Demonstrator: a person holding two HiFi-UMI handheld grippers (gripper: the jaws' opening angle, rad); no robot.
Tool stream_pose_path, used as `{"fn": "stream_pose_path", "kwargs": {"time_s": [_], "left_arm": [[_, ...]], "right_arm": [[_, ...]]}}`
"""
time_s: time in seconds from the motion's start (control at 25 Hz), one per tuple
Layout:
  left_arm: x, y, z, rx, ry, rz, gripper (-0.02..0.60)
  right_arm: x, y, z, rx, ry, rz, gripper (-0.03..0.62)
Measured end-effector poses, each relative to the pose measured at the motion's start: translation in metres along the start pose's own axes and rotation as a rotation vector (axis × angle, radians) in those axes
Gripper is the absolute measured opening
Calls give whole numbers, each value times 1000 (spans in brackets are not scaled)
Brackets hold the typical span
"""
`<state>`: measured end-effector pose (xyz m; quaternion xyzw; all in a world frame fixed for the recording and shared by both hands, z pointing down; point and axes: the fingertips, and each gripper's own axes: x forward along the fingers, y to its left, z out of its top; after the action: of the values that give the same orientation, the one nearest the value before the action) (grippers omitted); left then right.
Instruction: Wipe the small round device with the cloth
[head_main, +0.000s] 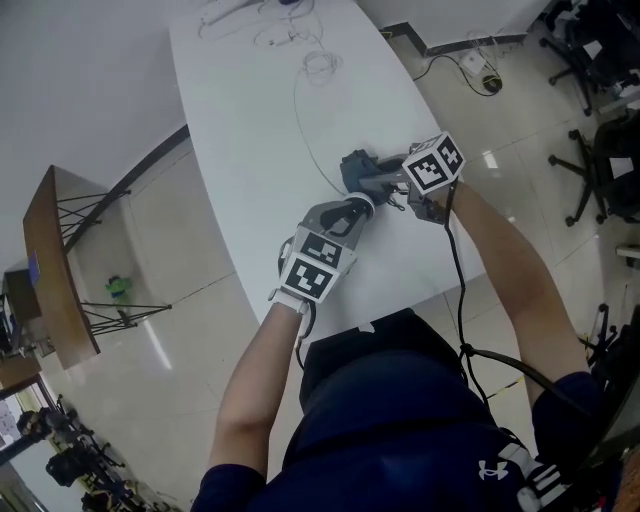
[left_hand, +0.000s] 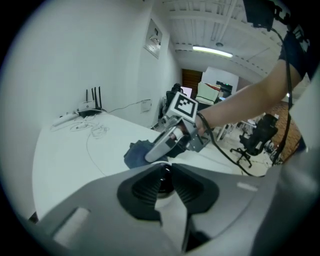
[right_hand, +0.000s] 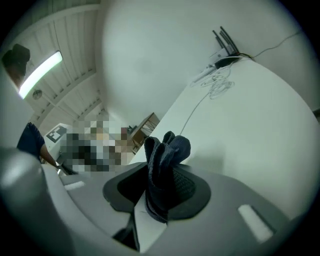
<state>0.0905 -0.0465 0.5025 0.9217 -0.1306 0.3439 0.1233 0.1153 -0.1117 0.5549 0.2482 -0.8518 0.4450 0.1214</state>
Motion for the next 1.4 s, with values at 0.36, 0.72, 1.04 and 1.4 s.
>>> {"fn": "stream_pose_path", "kwargs": {"time_s": [0.36, 0.72, 1.04, 1.4], "left_arm": [[-5, -4, 5, -44, -18, -46, 60], [1, 2, -1, -3, -38, -12, 77], [-19, -5, 17, -73, -132, -42, 69], [-2, -1, -14, -28, -19, 7, 92]], "right_arm": [[-48, 16, -58, 194, -349, -252, 112], [13, 90, -108, 132, -347, -322, 112], [-27, 92, -103, 107, -392, -390, 112], [-82, 40, -7, -355, -142, -546, 112]]}}
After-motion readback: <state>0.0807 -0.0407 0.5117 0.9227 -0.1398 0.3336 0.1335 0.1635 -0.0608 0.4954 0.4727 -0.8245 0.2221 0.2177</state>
